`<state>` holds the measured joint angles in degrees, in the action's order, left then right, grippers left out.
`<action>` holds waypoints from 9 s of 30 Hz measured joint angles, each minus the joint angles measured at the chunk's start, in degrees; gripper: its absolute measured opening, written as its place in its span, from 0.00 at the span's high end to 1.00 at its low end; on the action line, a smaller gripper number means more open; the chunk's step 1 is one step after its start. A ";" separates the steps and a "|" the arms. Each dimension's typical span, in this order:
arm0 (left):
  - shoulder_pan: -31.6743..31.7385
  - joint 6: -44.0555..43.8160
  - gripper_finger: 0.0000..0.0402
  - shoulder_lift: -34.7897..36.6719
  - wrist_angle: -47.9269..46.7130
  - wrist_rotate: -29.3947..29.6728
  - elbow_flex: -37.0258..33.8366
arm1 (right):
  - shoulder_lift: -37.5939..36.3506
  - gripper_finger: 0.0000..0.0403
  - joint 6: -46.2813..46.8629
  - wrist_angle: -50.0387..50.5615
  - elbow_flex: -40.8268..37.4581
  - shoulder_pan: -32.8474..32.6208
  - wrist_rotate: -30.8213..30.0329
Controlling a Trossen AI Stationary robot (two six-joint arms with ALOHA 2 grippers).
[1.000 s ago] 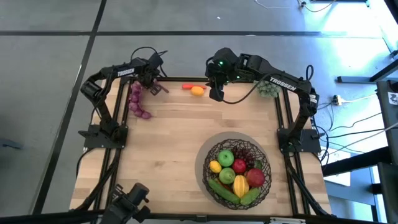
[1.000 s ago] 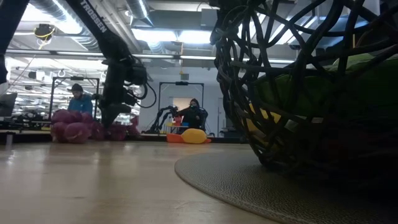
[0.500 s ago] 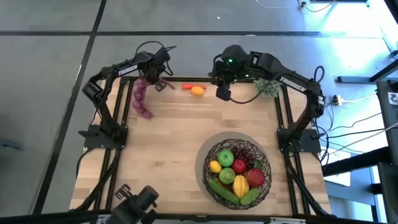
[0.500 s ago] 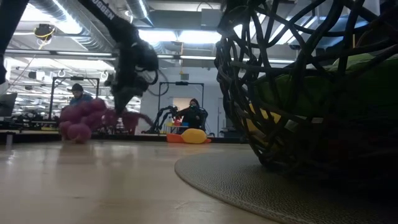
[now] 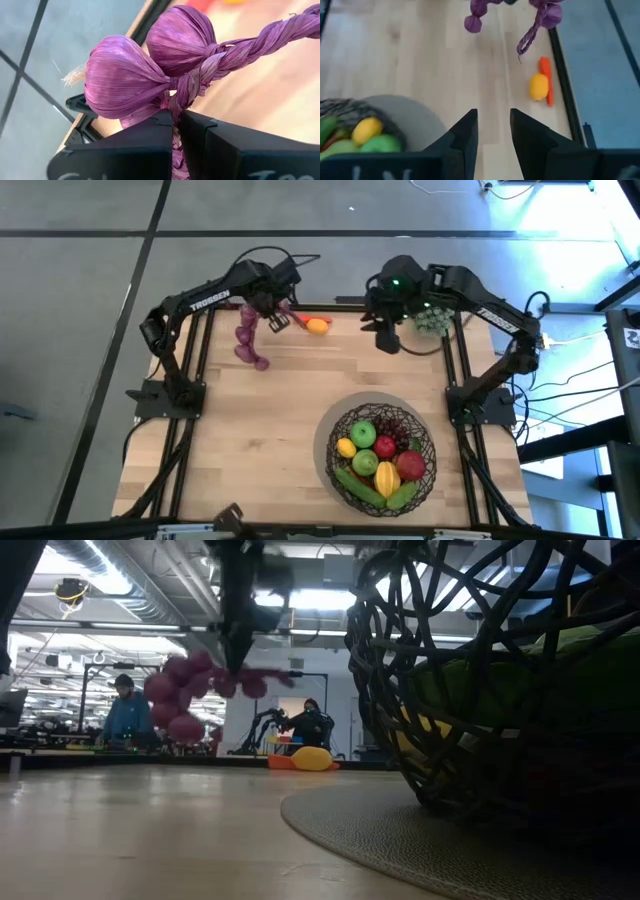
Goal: Build produce basket
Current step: Put the purple garlic into the wire basket, then put the orange carrot into the wire basket
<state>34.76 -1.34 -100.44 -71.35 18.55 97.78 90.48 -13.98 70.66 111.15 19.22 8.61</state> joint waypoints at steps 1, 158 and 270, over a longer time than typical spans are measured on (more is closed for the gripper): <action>-1.47 -0.68 1.00 0.00 -1.05 -0.01 1.37 | -0.70 0.72 0.07 0.97 0.00 -0.27 0.18; -29.13 -13.11 0.76 -2.99 13.07 -16.76 21.46 | -10.52 0.72 26.26 -28.49 -53.62 -42.39 -4.89; 11.61 49.92 0.76 -32.21 14.14 -30.27 13.65 | -14.83 0.72 7.64 -16.89 -25.14 10.70 -5.99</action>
<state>46.37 48.59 -132.65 -57.21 -11.72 111.43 75.66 -6.34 53.78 86.02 29.91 2.62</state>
